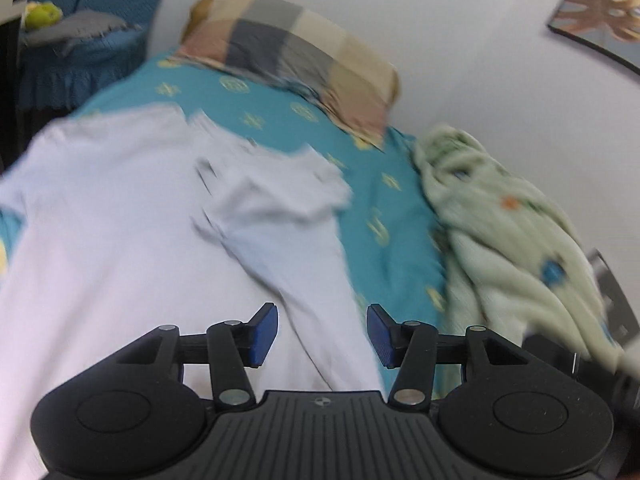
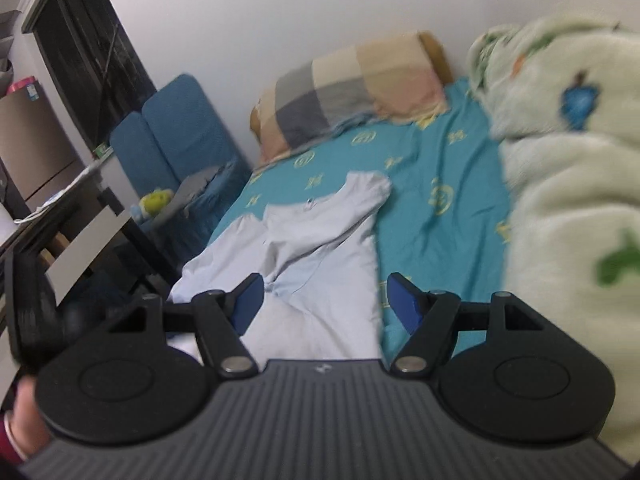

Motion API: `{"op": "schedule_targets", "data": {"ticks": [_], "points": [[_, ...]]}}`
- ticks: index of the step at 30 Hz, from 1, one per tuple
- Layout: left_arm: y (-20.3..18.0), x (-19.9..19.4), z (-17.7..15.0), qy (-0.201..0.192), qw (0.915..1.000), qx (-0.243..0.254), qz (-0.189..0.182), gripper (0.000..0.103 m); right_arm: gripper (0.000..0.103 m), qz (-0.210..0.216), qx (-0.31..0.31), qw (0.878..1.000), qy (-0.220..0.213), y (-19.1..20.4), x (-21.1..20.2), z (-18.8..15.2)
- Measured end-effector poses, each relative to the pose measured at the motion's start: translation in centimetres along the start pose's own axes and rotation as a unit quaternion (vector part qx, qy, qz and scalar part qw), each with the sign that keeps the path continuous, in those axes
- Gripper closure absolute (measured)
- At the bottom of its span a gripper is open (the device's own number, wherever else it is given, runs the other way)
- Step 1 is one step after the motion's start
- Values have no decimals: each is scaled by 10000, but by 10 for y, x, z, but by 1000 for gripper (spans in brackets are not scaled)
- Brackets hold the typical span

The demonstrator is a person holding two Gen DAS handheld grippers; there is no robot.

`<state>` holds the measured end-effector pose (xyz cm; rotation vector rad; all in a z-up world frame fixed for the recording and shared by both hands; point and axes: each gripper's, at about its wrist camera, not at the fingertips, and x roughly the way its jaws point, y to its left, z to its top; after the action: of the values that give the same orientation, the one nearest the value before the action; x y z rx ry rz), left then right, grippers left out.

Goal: Fold clothes

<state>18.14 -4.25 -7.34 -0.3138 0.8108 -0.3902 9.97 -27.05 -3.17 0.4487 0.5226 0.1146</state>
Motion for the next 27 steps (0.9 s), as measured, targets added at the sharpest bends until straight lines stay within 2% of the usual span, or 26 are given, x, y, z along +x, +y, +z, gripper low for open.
{"op": "schedule_targets", "data": {"ticks": [5,8,11,15,17,20,23,27], "points": [[-34,-4,-73,361,9985,261,-326,55,32,-254,206,9992,-249,-9,-48,-10],[-57,0,-108,523,9954,645,-483,58,32,-363,346,9980,-372,-16,-60,-21],[-79,7,-133,647,9915,941,-627,60,32,-408,487,9977,-255,-25,-47,-21],[-91,41,-153,989,9868,1228,-373,60,32,-251,526,9982,-115,-29,-33,-24],[-90,56,-163,1167,9846,1285,-196,59,32,-303,514,9982,-1,-32,-26,-26],[-96,57,-173,1006,9819,1602,-96,59,32,-344,631,9974,106,-39,-17,-28],[-93,56,-174,969,9821,1614,20,95,32,-333,756,9965,118,-45,-15,-27],[-79,41,-159,1004,9874,1214,-174,98,32,-317,744,9967,48,-44,-20,-28]]}}
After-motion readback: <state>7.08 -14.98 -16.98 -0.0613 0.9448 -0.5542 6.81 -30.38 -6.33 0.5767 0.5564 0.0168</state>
